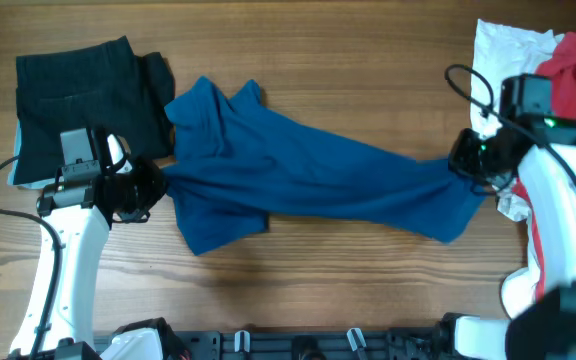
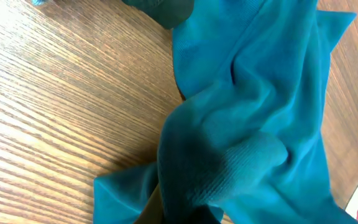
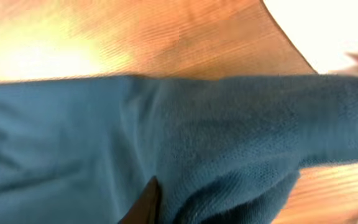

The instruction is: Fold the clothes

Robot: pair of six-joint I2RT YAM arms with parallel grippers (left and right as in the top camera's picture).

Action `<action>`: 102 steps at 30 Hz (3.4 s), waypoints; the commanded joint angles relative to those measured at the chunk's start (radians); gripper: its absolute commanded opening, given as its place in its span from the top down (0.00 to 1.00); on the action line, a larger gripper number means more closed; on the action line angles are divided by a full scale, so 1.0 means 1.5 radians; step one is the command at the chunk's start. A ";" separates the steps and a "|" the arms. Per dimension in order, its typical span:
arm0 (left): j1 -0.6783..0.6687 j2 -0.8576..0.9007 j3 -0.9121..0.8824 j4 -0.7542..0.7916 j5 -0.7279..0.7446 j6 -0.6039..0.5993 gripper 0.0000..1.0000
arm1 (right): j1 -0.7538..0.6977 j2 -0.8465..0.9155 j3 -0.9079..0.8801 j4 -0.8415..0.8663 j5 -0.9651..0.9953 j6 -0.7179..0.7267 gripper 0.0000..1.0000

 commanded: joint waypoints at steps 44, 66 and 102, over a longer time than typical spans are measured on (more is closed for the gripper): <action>0.001 0.003 -0.001 0.007 -0.011 0.015 0.96 | -0.004 0.058 -0.218 0.247 0.129 0.036 0.82; 0.001 0.003 -0.001 0.007 -0.011 0.015 0.96 | -0.004 0.119 -0.163 0.164 0.174 0.038 0.96; 0.001 0.003 -0.001 -0.001 -0.011 0.013 0.96 | -0.026 0.153 -0.174 0.022 0.187 0.206 0.49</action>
